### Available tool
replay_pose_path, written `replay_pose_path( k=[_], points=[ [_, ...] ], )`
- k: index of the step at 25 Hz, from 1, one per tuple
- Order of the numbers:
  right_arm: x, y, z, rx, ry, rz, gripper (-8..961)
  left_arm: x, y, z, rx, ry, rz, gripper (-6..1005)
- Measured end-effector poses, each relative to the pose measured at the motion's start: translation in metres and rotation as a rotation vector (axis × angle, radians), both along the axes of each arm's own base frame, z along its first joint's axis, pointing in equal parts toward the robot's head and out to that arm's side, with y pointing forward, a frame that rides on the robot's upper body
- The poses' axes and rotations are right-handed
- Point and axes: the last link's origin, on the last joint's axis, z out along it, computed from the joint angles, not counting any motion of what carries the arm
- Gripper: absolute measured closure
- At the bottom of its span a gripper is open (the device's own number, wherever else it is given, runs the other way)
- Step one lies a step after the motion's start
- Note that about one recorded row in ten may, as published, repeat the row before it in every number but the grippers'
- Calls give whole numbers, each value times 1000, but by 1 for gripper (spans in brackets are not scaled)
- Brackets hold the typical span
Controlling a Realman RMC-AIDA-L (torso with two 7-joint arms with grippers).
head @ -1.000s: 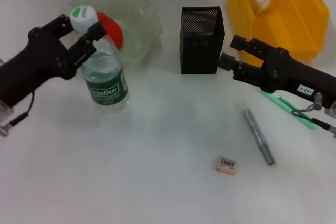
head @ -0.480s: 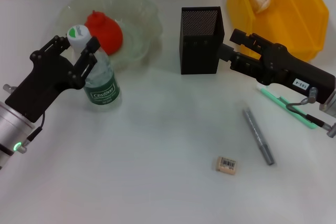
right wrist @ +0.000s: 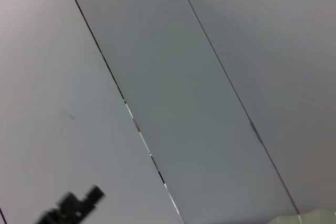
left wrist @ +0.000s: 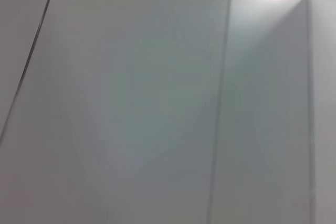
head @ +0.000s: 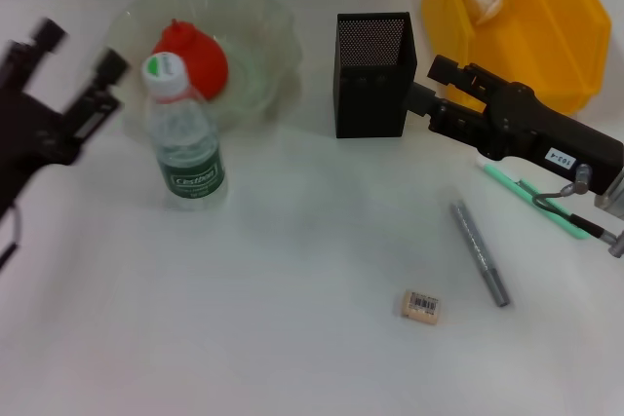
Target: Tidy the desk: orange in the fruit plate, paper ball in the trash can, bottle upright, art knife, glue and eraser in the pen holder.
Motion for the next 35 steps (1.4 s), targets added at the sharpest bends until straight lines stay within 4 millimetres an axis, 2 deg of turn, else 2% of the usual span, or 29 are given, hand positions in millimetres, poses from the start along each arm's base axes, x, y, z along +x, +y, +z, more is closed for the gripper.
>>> replay_pose_path(
  k=[1, 2, 3, 4, 7, 8, 10, 11, 12, 13, 14, 17, 18, 19, 22, 25, 26, 31, 32, 33, 35],
  points=[
    [0, 0, 1, 3, -2, 2, 120, 0, -3, 8, -4, -19, -28, 162],
    [1, 1, 4, 10, -6, 8, 120, 1, -8, 23, -41, -20, -91, 160],
    [1, 2, 15, 20, -11, 29, 121, 3, -9, 30, -101, -8, -132, 158],
    [1, 2, 15, 20, -11, 29, 121, 3, -9, 30, -101, -8, -132, 156],
    [1, 5, 56, 16, -55, 71, 121, 6, -6, 37, -355, 132, -226, 150],
    [-2, 5, 70, 8, -83, 97, 121, 3, -3, 32, -504, 229, -238, 150],
    [-15, 3, 103, -26, -168, 162, 121, 1, -2, 27, -561, 267, -232, 150],
    [-31, 0, 127, -91, -276, 187, 121, -1, 1, 20, -637, 334, -220, 150],
    [-31, 0, 127, -91, -276, 187, 121, -1, 1, 20, -637, 334, -220, 150],
    [-50, 3, 146, -164, -440, 137, 121, -1, 2, 15, -667, 355, -220, 150],
    [-50, 3, 146, -164, -440, 137, 122, -1, 3, 12, -696, 379, -218, 150],
    [-72, 13, 159, -243, -735, -42, 122, 1, 5, 2, -742, 414, -222, 150],
    [-84, 18, 156, -291, -917, -148, 122, 2, 6, -1, -744, 419, -217, 150],
    [-84, 18, 156, -291, -917, -148, 122, 1, 7, -3, -742, 423, -208, 150],
    [-97, 26, 141, -344, -1144, -254, 123, 2, 9, -7, -742, 428, -197, 150],
    [-97, 34, 116, -374, -1290, -301, 124, 2, 10, -9, -742, 430, -191, 150],
    [-92, 41, 98, -388, -1347, -308, 124, 2, 11, -10, -742, 431, -187, 150],
    [-74, 58, 53, -391, -1382, -284, 157, 2, 13, -14, -741, 436, -171, 150],
    [-74, 58, 53, -391, -1382, -284, 164, 2, 13, -14, -741, 436, -171, 150],
    [-67, 64, 39, -385, -1379, -274, 170, 3, 14, -16, -742, 436, -170, 150],
    [-64, 67, 34, -384, -1382, -269, 183, 3, 14, -16, -742, 435, -170, 150]
  ],
)
